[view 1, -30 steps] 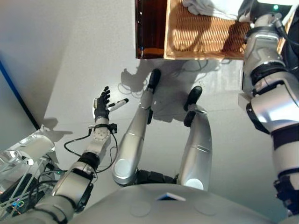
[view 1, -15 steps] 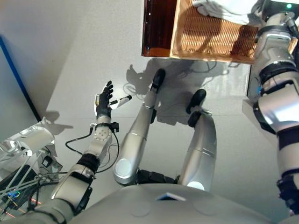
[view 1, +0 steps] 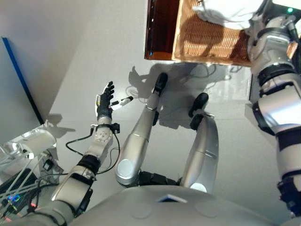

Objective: Pick up the clothes and place them into the washing machine

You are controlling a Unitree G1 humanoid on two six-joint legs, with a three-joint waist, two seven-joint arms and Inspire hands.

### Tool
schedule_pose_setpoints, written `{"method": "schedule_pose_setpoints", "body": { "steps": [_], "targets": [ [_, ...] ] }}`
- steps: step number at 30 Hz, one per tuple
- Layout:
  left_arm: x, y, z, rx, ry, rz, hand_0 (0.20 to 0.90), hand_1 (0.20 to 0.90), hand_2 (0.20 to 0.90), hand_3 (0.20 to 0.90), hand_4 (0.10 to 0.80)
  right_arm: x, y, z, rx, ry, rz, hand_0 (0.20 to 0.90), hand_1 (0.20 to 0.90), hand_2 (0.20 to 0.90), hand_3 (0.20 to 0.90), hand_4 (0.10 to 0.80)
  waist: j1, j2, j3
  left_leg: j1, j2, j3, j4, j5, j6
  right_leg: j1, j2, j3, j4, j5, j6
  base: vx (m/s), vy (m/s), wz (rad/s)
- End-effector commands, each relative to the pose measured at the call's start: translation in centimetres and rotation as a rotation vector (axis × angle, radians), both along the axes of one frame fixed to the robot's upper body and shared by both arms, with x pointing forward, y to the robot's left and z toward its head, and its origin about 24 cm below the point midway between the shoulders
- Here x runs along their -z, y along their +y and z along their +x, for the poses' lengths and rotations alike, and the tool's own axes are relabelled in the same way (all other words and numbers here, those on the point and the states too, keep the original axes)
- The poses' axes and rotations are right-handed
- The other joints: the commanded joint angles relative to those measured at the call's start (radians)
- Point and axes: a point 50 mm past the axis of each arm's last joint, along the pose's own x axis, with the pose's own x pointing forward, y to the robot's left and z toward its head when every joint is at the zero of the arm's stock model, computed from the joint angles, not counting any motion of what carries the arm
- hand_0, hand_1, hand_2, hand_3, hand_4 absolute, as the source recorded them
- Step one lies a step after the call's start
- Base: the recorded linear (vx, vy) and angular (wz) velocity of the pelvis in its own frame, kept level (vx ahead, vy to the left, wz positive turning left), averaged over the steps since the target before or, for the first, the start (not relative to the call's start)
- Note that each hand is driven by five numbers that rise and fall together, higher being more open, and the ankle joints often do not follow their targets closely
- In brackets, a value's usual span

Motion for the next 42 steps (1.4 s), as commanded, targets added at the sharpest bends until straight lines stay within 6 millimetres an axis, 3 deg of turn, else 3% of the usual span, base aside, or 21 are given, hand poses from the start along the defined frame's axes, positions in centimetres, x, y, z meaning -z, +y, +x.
{"method": "schedule_pose_setpoints", "body": {
  "steps": [1,6,9,13,19,28,34,38,42],
  "targets": [
    [-0.5,2.7,-0.2,-0.039,-0.025,0.087,0.900,0.900,0.900,0.900,0.800,-4.0,0.6,0.0,-0.068,-0.207,0.044,0.200,0.200,0.200,0.200,0.300,-0.030,0.010,-0.012,0.040,-0.024,0.059,0.023,-0.073,-0.030,0.134,0.026,0.032,-0.181,0.087,0.066,0.002,0.014,-0.17],
    [0.2,3.1,-0.3,-0.050,0.017,0.107,0.900,0.900,0.900,0.900,0.800,-3.7,3.0,0.6,-0.193,-0.279,0.194,0.200,0.200,0.200,0.200,0.300,-0.056,-0.018,-0.016,0.137,-0.014,0.075,-0.034,-0.062,-0.023,0.230,0.038,0.048,-0.259,0.118,0.069,0.027,0.014,-0.23],
    [1.0,3.6,-0.7,-0.065,0.060,0.112,0.900,0.900,0.900,0.900,0.800,-3.4,5.4,0.8,-0.334,-0.317,0.289,0.200,0.200,0.200,0.200,0.300,-0.088,-0.050,-0.022,0.221,-0.002,0.086,-0.065,-0.059,-0.018,0.314,0.047,0.067,-0.313,0.137,0.069,0.048,0.017,-0.18],
    [1.6,4.0,-1.2,-0.079,0.096,0.115,0.900,0.900,0.900,0.900,0.800,-3.3,6.5,0.8,-0.407,-0.321,0.306,0.200,0.200,0.200,0.200,0.300,-0.104,-0.070,-0.032,0.279,0.006,0.092,-0.089,-0.058,-0.013,0.375,0.052,0.080,-0.357,0.153,0.070,0.045,0.009,-0.23],
    [2.6,4.6,-2.1,-0.099,0.152,0.117,0.900,0.900,0.900,0.900,0.800,-2.7,8.6,0.2,-0.569,-0.352,0.469,0.200,0.200,0.200,0.200,0.300,-0.130,-0.109,-0.068,0.381,0.021,0.107,-0.136,-0.056,-0.005,0.477,0.056,0.101,-0.435,0.184,0.073,0.038,0.004,-0.14],
    [1.7,3.9,-1.8,-0.020,0.104,0.180,0.900,0.900,0.900,0.900,0.800,-2.1,10.0,-1.6,-0.724,-0.394,0.500,0.200,0.200,0.200,0.200,0.300,-0.154,-0.144,-0.123,0.459,0.033,0.121,-0.168,-0.065,0.001,0.549,0.054,0.124,-0.483,0.200,0.080,0.044,0.000,-0.09],
    [0.9,4.0,-1.2,-0.028,0.060,0.176,0.900,0.900,0.900,0.900,0.800,-0.9,9.8,-2.0,-0.732,-0.382,0.549,0.200,0.200,0.200,0.200,0.300,-0.157,-0.158,-0.140,0.476,0.032,0.129,-0.167,-0.075,0.008,0.567,0.050,0.133,-0.495,0.199,0.084,0.011,-0.002,-0.05],
    [1.2,4.1,-1.5,-0.032,0.075,0.181,0.900,0.900,0.900,0.900,0.800,0.7,10.0,-2.3,-0.735,-0.378,0.642,0.200,0.200,0.200,0.200,0.300,-0.158,-0.155,-0.145,0.473,0.030,0.135,-0.157,-0.082,0.012,0.560,0.047,0.141,-0.490,0.202,0.085,-0.007,0.005,-0.04],
    [1.7,4.4,-2.0,-0.047,0.103,0.200,0.900,0.900,0.900,0.900,0.800,2.1,10.2,-2.6,-0.728,-0.405,0.762,0.200,0.200,0.200,0.200,0.300,-0.157,-0.127,-0.144,0.456,0.023,0.143,-0.144,-0.088,0.021,0.535,0.042,0.151,-0.477,0.202,0.085,-0.019,0.029,-0.06]
  ]
}}
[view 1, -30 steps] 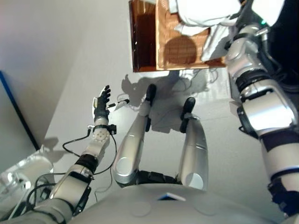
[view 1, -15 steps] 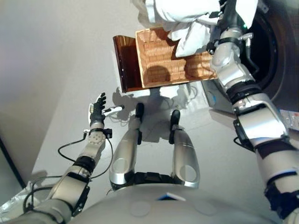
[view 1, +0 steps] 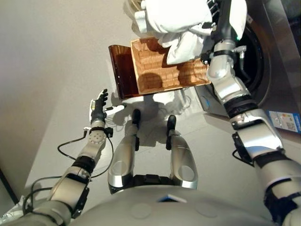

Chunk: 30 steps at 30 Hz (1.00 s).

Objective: Pick up the clothes and place them into the washing machine

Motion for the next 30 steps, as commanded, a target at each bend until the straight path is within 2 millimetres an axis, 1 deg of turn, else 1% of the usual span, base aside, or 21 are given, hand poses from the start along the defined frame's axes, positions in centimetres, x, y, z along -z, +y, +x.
{"method": "schedule_pose_setpoints", "body": {
  "steps": [1,2,3,5,6,10,11,12,13,14,15,16,17,18,20,21,22,23,26,30],
  "targets": [
    [0.1,1.6,-1.0,-0.030,-0.018,0.070,0.900,0.900,0.900,0.900,0.800,-4.0,1.0,-0.8,-0.083,-0.270,0.172,0.200,0.200,0.200,0.200,0.300,0.009,-0.005,-0.123,-0.029,-0.029,0.024,0.070,-0.075,-0.046,0.017,-0.020,0.044,-0.058,0.048,0.021,-0.024,0.038,-0.07],
    [0.1,1.6,-1.0,-0.030,-0.018,0.071,0.900,0.900,0.900,0.900,0.800,-4.0,1.0,-0.8,-0.083,-0.270,0.172,0.200,0.200,0.200,0.200,0.300,0.009,-0.005,-0.123,-0.030,-0.029,0.024,0.071,-0.076,-0.046,0.016,-0.020,0.044,-0.057,0.048,0.022,-0.036,0.040,-0.06],
    [0.0,1.8,-1.0,-0.038,-0.020,0.082,0.900,0.900,0.900,0.900,0.800,-3.7,0.9,-0.9,-0.089,-0.277,0.254,0.200,0.200,0.200,0.200,0.300,0.011,0.011,-0.118,-0.040,-0.033,0.028,0.079,-0.078,-0.044,0.004,-0.022,0.049,-0.050,0.046,0.021,-0.026,0.027,-0.04],
    [0.0,1.8,-1.0,-0.040,-0.021,0.087,0.900,0.900,0.900,0.900,0.800,-3.4,1.0,-1.0,-0.095,-0.273,0.288,0.200,0.200,0.200,0.200,0.300,0.012,0.018,-0.116,-0.047,-0.036,0.030,0.086,-0.080,-0.044,-0.004,-0.023,0.051,-0.045,0.046,0.021,-0.030,0.028,-0.10],
    [0.0,1.9,-0.9,-0.042,-0.022,0.094,0.900,0.900,0.900,0.900,0.800,-3.3,1.1,-1.1,-0.098,-0.284,0.348,0.200,0.200,0.200,0.200,0.300,0.012,0.026,-0.112,-0.053,-0.039,0.032,0.091,-0.082,-0.043,-0.009,-0.025,0.053,-0.043,0.046,0.021,-0.033,0.040,-0.17],
    [-0.2,1.8,-0.7,-0.046,-0.034,0.101,0.900,0.900,0.900,0.900,0.800,-3.0,1.1,-1.2,-0.095,-0.306,0.497,0.200,0.200,0.200,0.200,0.300,0.015,0.060,-0.095,-0.076,-0.049,0.044,0.117,-0.093,-0.042,-0.036,-0.027,0.060,-0.020,0.041,0.022,-0.036,0.055,-0.04],
    [-0.4,1.7,-0.6,-0.045,-0.045,0.102,0.900,0.900,0.900,0.900,0.800,-3.0,1.1,-1.3,-0.095,-0.317,0.537,0.200,0.200,0.200,0.200,0.300,0.016,0.070,-0.089,-0.090,-0.051,0.051,0.138,-0.101,-0.043,-0.049,-0.029,0.059,-0.010,0.036,0.023,-0.029,0.039,0.02],
    [-0.4,1.7,-0.6,-0.045,-0.045,0.102,0.900,0.900,0.900,0.900,0.800,-3.0,1.0,-1.3,-0.095,-0.317,0.538,0.200,0.200,0.200,0.200,0.300,0.016,0.070,-0.090,-0.092,-0.051,0.051,0.140,-0.102,-0.042,-0.050,-0.028,0.059,-0.009,0.035,0.023,-0.067,0.030,0.03],
    [-0.7,1.7,-0.3,-0.051,-0.059,0.099,0.900,0.900,0.900,0.900,0.800,-3.1,1.2,-1.4,-0.109,-0.334,0.598,0.200,0.200,0.200,0.200,0.300,0.013,0.079,-0.072,-0.124,-0.056,0.060,0.197,-0.122,-0.042,-0.077,-0.027,0.060,0.026,0.029,0.018,-0.056,0.014,0.01],
    [-0.7,1.7,-0.3,-0.051,-0.059,0.099,0.900,0.900,0.900,0.900,0.800,-3.1,1.2,-1.4,-0.109,-0.335,0.599,0.200,0.200,0.200,0.200,0.300,0.013,0.079,-0.073,-0.128,-0.056,0.061,0.203,-0.124,-0.042,-0.081,-0.027,0.061,0.029,0.028,0.018,-0.088,0.024,-0.01],
    [-0.8,1.9,-0.2,-0.061,-0.062,0.103,0.900,0.900,0.900,0.900,0.800,-3.1,1.1,-1.4,-0.104,-0.349,0.655,0.200,0.200,0.200,0.200,0.300,0.012,0.080,-0.061,-0.159,-0.054,0.071,0.268,-0.157,-0.044,-0.110,-0.022,0.063,0.074,0.009,0.015,-0.044,0.011,-0.02],
    [-0.8,1.9,-0.2,-0.061,-0.063,0.103,0.900,0.900,0.900,0.900,0.800,-3.1,1.1,-1.3,-0.104,-0.350,0.655,0.200,0.200,0.200,0.200,0.300,0.013,0.080,-0.063,-0.163,-0.054,0.072,0.266,-0.152,-0.044,-0.114,-0.022,0.063,0.071,0.015,0.015,-0.079,-0.003,-0.07],
    [-0.9,1.9,-0.1,-0.066,-0.067,0.105,0.900,0.900,0.900,0.900,0.800,-3.0,1.2,-1.4,-0.113,-0.361,0.714,0.200,0.200,0.200,0.200,0.300,0.010,0.077,-0.054,-0.192,-0.052,0.075,0.319,-0.172,-0.045,-0.140,-0.014,0.063,0.116,0.004,0.012,-0.039,-0.014,-0.05],
    [-0.9,1.9,-0.1,-0.066,-0.066,0.105,0.900,0.900,0.900,0.900,0.800,-3.0,1.2,-1.4,-0.113,-0.360,0.714,0.200,0.200,0.200,0.200,0.300,0.010,0.078,-0.054,-0.195,-0.051,0.075,0.329,-0.182,-0.045,-0.142,-0.013,0.063,0.125,-0.004,0.011,-0.060,-0.026,-0.04],
    [-1.1,2.0,0.0,-0.068,-0.077,0.110,0.900,0.900,0.900,0.900,0.800,-2.7,1.0,-1.5,-0.105,-0.370,0.772,0.200,0.200,0.200,0.200,0.300,0.006,0.076,-0.048,-0.228,-0.043,0.079,0.386,-0.205,-0.049,-0.176,-0.008,0.061,0.172,-0.022,0.007,-0.055,-0.013,0.03],
    [-1.5,2.0,0.2,-0.071,-0.098,0.106,0.900,0.900,0.900,0.900,0.800,-2.8,0.8,-1.6,-0.101,-0.394,0.836,0.200,0.200,0.200,0.200,0.300,0.002,0.076,-0.043,-0.266,-0.037,0.081,0.451,-0.235,-0.050,-0.220,-0.003,0.061,0.230,-0.034,0.002,-0.048,0.000,0.06],
    [-1.5,2.0,0.2,-0.071,-0.098,0.106,0.900,0.900,0.900,0.900,0.800,-2.8,0.8,-1.6,-0.101,-0.394,0.836,0.200,0.200,0.200,0.200,0.300,0.003,0.076,-0.045,-0.270,-0.037,0.081,0.454,-0.236,-0.050,-0.224,-0.002,0.062,0.232,-0.035,0.002,-0.050,0.000,0.05],
    [-1.6,2.2,0.1,-0.079,-0.102,0.104,0.900,0.900,0.900,0.900,0.800,-2.7,0.7,-1.6,-0.099,-0.399,0.857,0.200,0.200,0.200,0.200,0.300,0.001,0.075,-0.045,-0.285,-0.029,0.083,0.472,-0.244,-0.052,-0.238,0.000,0.060,0.248,-0.044,0.000,-0.034,-0.005,0.00],
    [-1.8,2.4,0.2,-0.108,-0.114,0.091,0.900,0.900,0.900,0.900,0.800,-2.7,0.6,-1.8,-0.100,-0.422,0.924,0.200,0.200,0.200,0.200,0.300,-0.001,0.073,-0.039,-0.361,-0.011,0.090,0.586,-0.290,-0.053,-0.309,0.010,0.058,0.328,-0.069,-0.008,-0.060,-0.012,-0.12],
    [-1.9,2.3,0.2,-0.115,-0.122,0.085,0.900,0.900,0.900,0.900,0.800,-2.6,0.5,-1.8,-0.099,-0.436,0.975,0.200,0.200,0.200,0.200,0.300,-0.004,0.075,-0.038,-0.393,-0.004,0.091,0.632,-0.310,-0.051,-0.343,0.015,0.055,0.366,-0.083,-0.011,-0.035,-0.012,-0.12]
  ]
}}
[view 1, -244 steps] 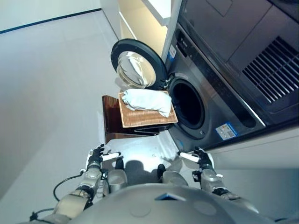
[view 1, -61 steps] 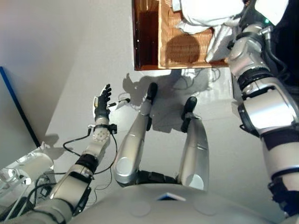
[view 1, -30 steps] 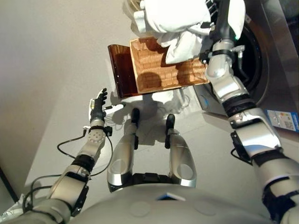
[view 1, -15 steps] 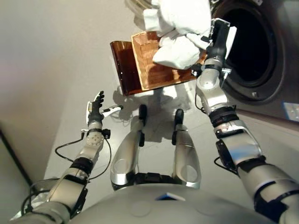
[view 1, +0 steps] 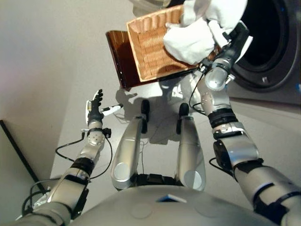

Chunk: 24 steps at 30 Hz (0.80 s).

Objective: Pick up the clothes and place them into the washing machine

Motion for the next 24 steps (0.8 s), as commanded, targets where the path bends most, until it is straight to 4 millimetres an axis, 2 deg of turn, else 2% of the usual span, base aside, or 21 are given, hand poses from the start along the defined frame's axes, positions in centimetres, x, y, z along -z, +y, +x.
{"method": "schedule_pose_setpoints", "body": {
  "steps": [1,5,12,13,14,15,16,17,18,19,20,21,23,24],
  "targets": [
    [-1.6,2.1,0.1,-0.078,-0.101,0.038,0.900,0.900,0.900,0.900,0.800,-5.2,1.2,-0.4,-0.031,-0.334,0.099,0.200,0.200,0.200,0.200,0.300,-0.002,-0.017,-0.050,-0.021,0.005,0.035,0.141,-0.111,-0.039,0.006,0.007,-0.023,-0.030,0.036,0.005,-0.033,-0.007,-0.06],
    [-1.2,2.0,-0.2,-0.086,-0.080,0.034,0.900,0.900,0.900,0.900,0.800,-4.6,1.3,-0.2,-0.037,-0.327,0.178,0.200,0.200,0.200,0.200,0.300,0.000,-0.015,-0.043,-0.039,0.014,0.041,0.176,-0.130,-0.035,-0.017,0.016,-0.024,0.000,0.023,0.006,-0.016,0.005,-0.12],
    [0.0,1.9,-1.3,-0.093,-0.025,0.022,0.900,0.900,0.900,0.900,0.800,-4.0,0.4,-0.1,0.003,-0.357,0.372,0.200,0.200,0.200,0.200,0.300,-0.002,0.017,-0.050,-0.057,0.005,0.045,0.180,-0.141,-0.031,-0.039,0.013,-0.026,0.020,0.000,0.003,0.018,0.007,-0.05],
    [0.3,1.9,-1.5,-0.094,-0.013,0.014,0.900,0.900,0.900,0.900,0.800,-4.1,0.1,0.1,0.022,-0.368,0.431,0.200,0.200,0.200,0.200,0.300,0.003,0.030,-0.060,-0.044,0.002,0.046,0.183,-0.175,-0.032,-0.035,0.014,-0.026,0.037,-0.036,0.004,0.000,0.000,0.00],
    [0.2,1.9,-1.5,-0.094,-0.015,0.014,0.900,0.900,0.900,0.900,0.800,-4.2,0.1,0.1,0.021,-0.370,0.431,0.200,0.200,0.200,0.200,0.300,0.001,0.029,-0.055,-0.056,0.002,0.050,0.175,-0.142,-0.030,-0.044,0.012,-0.026,0.024,-0.004,0.002,0.134,0.037,-0.03],
    [0.5,1.8,-1.7,-0.094,-0.001,0.005,0.900,0.900,0.900,0.900,0.800,-4.2,-0.3,0.3,0.044,-0.380,0.495,0.200,0.200,0.200,0.200,0.300,0.007,0.044,-0.063,-0.044,-0.002,0.048,0.178,-0.174,-0.030,-0.038,0.011,-0.025,0.040,-0.041,0.003,-0.088,0.009,-0.03],
    [0.5,1.8,-1.7,-0.094,-0.003,0.004,0.900,0.900,0.900,0.900,0.800,-4.2,-0.4,0.3,0.043,-0.382,0.496,0.200,0.200,0.200,0.200,0.300,0.005,0.043,-0.058,-0.056,-0.002,0.052,0.171,-0.141,-0.029,-0.047,0.009,-0.026,0.029,-0.010,0.001,0.131,0.041,-0.06],
    [0.7,1.8,-2.0,-0.098,0.005,-0.007,0.900,0.900,0.900,0.900,0.800,-4.4,-0.9,0.6,0.067,-0.391,0.546,0.200,0.200,0.200,0.200,0.300,0.011,0.058,-0.067,-0.045,-0.006,0.051,0.174,-0.173,-0.030,-0.041,0.006,-0.023,0.040,-0.042,0.003,-0.093,0.010,-0.04],
    [0.7,1.7,-1.9,-0.097,0.003,-0.008,0.900,0.900,0.900,0.900,0.800,-4.5,-1.0,0.6,0.066,-0.393,0.547,0.200,0.200,0.200,0.200,0.300,0.009,0.057,-0.062,-0.057,-0.006,0.055,0.168,-0.142,-0.028,-0.050,0.005,-0.024,0.029,-0.012,0.000,0.128,0.024,-0.02],
    [0.8,1.7,-2.1,-0.102,0.009,-0.020,0.900,0.900,0.900,0.900,0.800,-5.0,-1.7,0.8,0.094,-0.411,0.593,0.200,0.200,0.200,0.200,0.300,0.016,0.069,-0.071,-0.047,-0.010,0.050,0.167,-0.171,-0.030,-0.044,0.005,-0.023,0.040,-0.045,0.003,-0.091,-0.007,0.05],
    [0.8,1.7,-2.0,-0.101,0.008,-0.020,0.900,0.900,0.900,0.900,0.800,-5.1,-1.8,0.9,0.093,-0.414,0.593,0.200,0.200,0.200,0.200,0.300,0.014,0.069,-0.065,-0.058,-0.009,0.054,0.161,-0.140,-0.028,-0.052,0.003,-0.024,0.029,-0.016,0.000,0.124,0.013,0.05],
    [0.8,1.6,-2.1,-0.101,0.009,-0.025,0.900,0.900,0.900,0.900,0.800,-5.2,-2.1,1.0,0.107,-0.412,0.599,0.200,0.200,0.200,0.200,0.300,0.020,0.076,-0.073,-0.044,-0.013,0.051,0.160,-0.169,-0.030,-0.043,0.003,-0.023,0.038,-0.045,0.003,-0.090,0.001,0.05],
    [1.0,1.3,-2.1,-0.090,0.012,-0.041,0.900,0.900,0.900,0.900,0.800,-6.6,-3.2,1.4,0.128,-0.443,0.630,0.200,0.200,0.200,0.200,0.300,0.026,0.093,-0.069,-0.050,-0.019,0.057,0.128,-0.127,-0.028,-0.049,-0.005,-0.022,0.019,-0.012,0.000,0.027,0.006,0.05],
    [1.0,1.3,-2.1,-0.090,0.013,-0.041,0.900,0.900,0.900,0.900,0.800,-6.6,-3.3,1.4,0.128,-0.443,0.631,0.200,0.200,0.200,0.200,0.300,0.029,0.094,-0.075,-0.039,-0.020,0.052,0.134,-0.159,-0.030,-0.040,-0.004,-0.021,0.030,-0.043,0.003,0.032,0.004,0.10]
  ]
}}
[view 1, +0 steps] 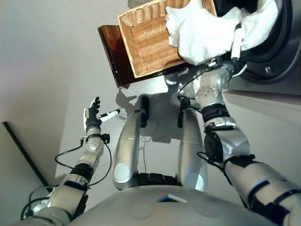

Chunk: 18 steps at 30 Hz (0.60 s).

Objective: Pick up the clothes and place them into the washing machine

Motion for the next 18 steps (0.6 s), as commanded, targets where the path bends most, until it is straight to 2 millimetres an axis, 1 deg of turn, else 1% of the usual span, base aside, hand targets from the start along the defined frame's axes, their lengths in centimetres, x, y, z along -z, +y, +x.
{"method": "schedule_pose_setpoints", "body": {
  "steps": [1,3,7,11,12,13,14,15,16,17,18],
  "targets": [
    [-0.4,0.6,-0.1,-0.018,-0.043,-0.005,0.900,0.900,0.900,0.900,0.800,-7.3,-2.2,0.7,0.073,-0.278,-0.109,0.200,0.200,0.200,0.200,0.300,0.018,0.066,-0.084,0.020,-0.042,0.032,0.014,-0.078,-0.016,0.050,-0.010,-0.024,-0.115,0.034,0.014,0.027,-0.002,0.12],
    [-0.3,0.4,-0.2,-0.012,-0.039,-0.021,0.900,0.900,0.900,0.900,0.800,-8.3,-3.3,0.8,0.093,-0.285,-0.118,0.200,0.200,0.200,0.200,0.300,0.025,0.078,-0.088,0.024,-0.045,0.032,-0.009,-0.068,-0.018,0.051,-0.012,-0.023,-0.126,0.035,0.016,-0.012,-0.001,0.07],
    [-0.2,-0.1,-0.2,0.001,-0.046,-0.051,0.900,0.900,0.900,0.900,0.800,-11.4,-5.8,0.7,0.146,-0.330,-0.137,0.200,0.200,0.200,0.200,0.300,0.042,0.103,-0.092,0.042,-0.057,0.028,-0.067,-0.042,-0.021,0.061,-0.020,-0.023,-0.153,0.041,0.019,0.047,0.001,0.09],
    [0.0,-0.4,-0.4,0.018,-0.037,-0.066,0.900,0.900,0.900,0.900,0.800,-14.4,-7.9,0.4,0.177,-0.343,-0.226,0.200,0.200,0.200,0.200,0.300,0.060,0.119,-0.096,0.062,-0.072,0.018,-0.128,-0.007,-0.029,0.074,-0.030,-0.027,-0.182,0.049,0.022,0.052,-0.010,0.15],
    [0.0,-0.4,-0.4,0.023,-0.037,-0.069,0.900,0.900,0.900,0.900,0.800,-14.8,-8.2,0.3,0.182,-0.338,-0.247,0.200,0.200,0.200,0.200,0.300,0.064,0.121,-0.097,0.066,-0.075,0.015,-0.140,-0.003,-0.030,0.077,-0.032,-0.027,-0.188,0.048,0.023,0.060,-0.030,0.04],
    [0.0,-0.6,-0.4,0.028,-0.041,-0.078,0.900,0.900,0.900,0.900,0.800,-16.2,-8.9,-0.1,0.204,-0.344,-0.289,0.200,0.200,0.200,0.200,0.300,0.071,0.127,-0.100,0.073,-0.080,0.009,-0.163,0.012,-0.035,0.082,-0.037,-0.031,-0.195,0.051,0.023,0.042,-0.024,0.04],
    [0.0,-0.6,-0.3,0.029,-0.041,-0.080,0.900,0.900,0.900,0.900,0.800,-16.2,-8.9,-0.1,0.205,-0.345,-0.290,0.200,0.200,0.200,0.200,0.300,0.070,0.128,-0.099,0.074,-0.081,0.008,-0.165,0.014,-0.035,0.083,-0.037,-0.032,-0.197,0.051,0.023,0.051,-0.028,0.09],
    [0.0,-0.7,-0.3,0.030,-0.044,-0.086,0.900,0.900,0.900,0.900,0.800,-16.9,-9.4,-0.4,0.218,-0.350,-0.317,0.200,0.200,0.200,0.200,0.300,0.074,0.130,-0.102,0.078,-0.082,0.004,-0.179,0.020,-0.038,0.084,-0.038,-0.033,-0.201,0.052,0.025,0.043,-0.021,0.17],
    [-0.2,-1.0,-0.2,0.038,-0.054,-0.097,0.900,0.900,0.900,0.900,0.800,-18.0,-9.7,-0.8,0.234,-0.378,-0.343,0.200,0.200,0.200,0.200,0.300,0.080,0.134,-0.106,0.080,-0.086,-0.002,-0.199,0.033,-0.041,0.087,-0.042,-0.040,-0.211,0.054,0.026,0.044,-0.020,0.15],
    [-0.2,-1.0,-0.2,0.038,-0.054,-0.098,0.900,0.900,0.900,0.900,0.800,-18.0,-9.8,-0.8,0.235,-0.378,-0.344,0.200,0.200,0.200,0.200,0.300,0.080,0.135,-0.107,0.080,-0.087,-0.003,-0.201,0.035,-0.041,0.087,-0.043,-0.041,-0.212,0.055,0.026,0.052,-0.041,0.16],
    [-0.1,-1.3,-0.2,0.050,-0.052,-0.103,0.900,0.900,0.900,0.900,0.800,-18.5,-9.8,-1.0,0.237,-0.390,-0.372,0.200,0.200,0.200,0.200,0.300,0.084,0.137,-0.109,0.089,-0.090,-0.011,-0.221,0.047,-0.047,0.095,-0.043,-0.045,-0.219,0.054,0.025,0.028,-0.028,0.09]
  ]
}}
